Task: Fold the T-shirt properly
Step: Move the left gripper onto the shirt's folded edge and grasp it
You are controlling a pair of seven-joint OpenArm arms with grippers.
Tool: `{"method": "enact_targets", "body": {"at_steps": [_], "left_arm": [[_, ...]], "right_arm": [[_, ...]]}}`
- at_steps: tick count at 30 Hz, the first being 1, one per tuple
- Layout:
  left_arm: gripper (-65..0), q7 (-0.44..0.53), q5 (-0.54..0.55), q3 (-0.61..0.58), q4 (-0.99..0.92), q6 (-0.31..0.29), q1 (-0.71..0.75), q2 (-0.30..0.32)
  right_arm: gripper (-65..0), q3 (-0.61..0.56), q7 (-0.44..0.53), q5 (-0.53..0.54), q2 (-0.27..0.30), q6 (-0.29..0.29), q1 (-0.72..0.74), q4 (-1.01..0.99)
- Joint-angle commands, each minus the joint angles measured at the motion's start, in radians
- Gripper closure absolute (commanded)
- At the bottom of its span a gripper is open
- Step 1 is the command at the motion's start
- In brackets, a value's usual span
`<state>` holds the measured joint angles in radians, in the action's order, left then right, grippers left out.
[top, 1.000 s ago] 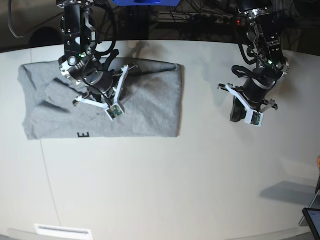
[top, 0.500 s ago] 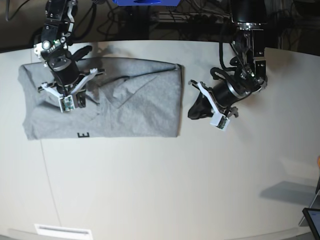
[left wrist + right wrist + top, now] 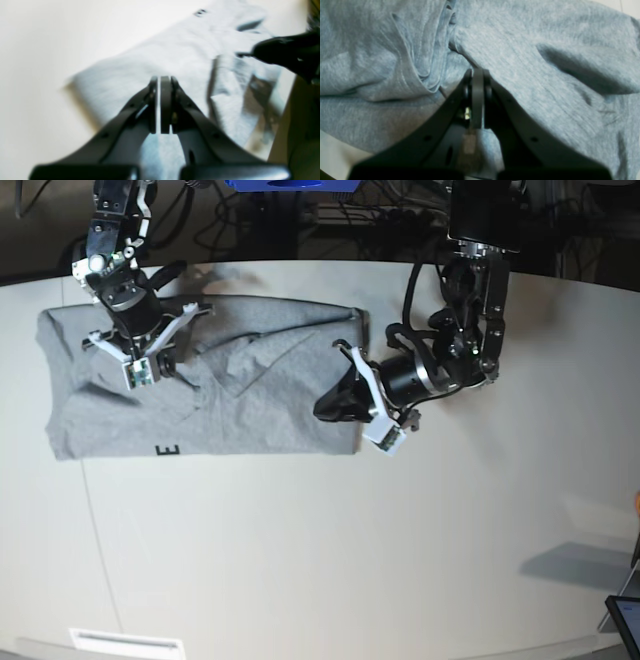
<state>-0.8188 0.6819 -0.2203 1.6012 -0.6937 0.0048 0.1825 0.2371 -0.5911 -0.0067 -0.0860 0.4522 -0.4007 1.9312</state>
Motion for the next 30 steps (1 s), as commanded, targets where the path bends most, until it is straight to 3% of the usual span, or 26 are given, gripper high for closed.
{"method": "enact_targets", "body": {"at_steps": [1,6,15,30], "left_arm": [[-1.5,0.016,-0.018,-0.015,-0.003,-0.004,-0.018,0.002],[-1.3,0.013,-0.107,-0.035,-0.054,-0.004,-0.033,-0.062],[-1.3,0.002,-0.118,-0.046,-0.091,-0.004,-0.041,-0.123],[-1.2,-0.026,-0.118,-0.215,-0.103,-0.004,-0.064,-0.125]], "right_arm": [[0.0,0.014,0.027,0.004,0.004,-0.005,0.009,0.014],[0.0,0.017,0.027,0.004,0.036,-0.005,0.009,0.012],[0.0,0.061,0.027,0.004,0.044,-0.005,0.012,0.012],[0.0,0.097,0.027,0.004,0.044,-0.005,0.013,0.012]]}}
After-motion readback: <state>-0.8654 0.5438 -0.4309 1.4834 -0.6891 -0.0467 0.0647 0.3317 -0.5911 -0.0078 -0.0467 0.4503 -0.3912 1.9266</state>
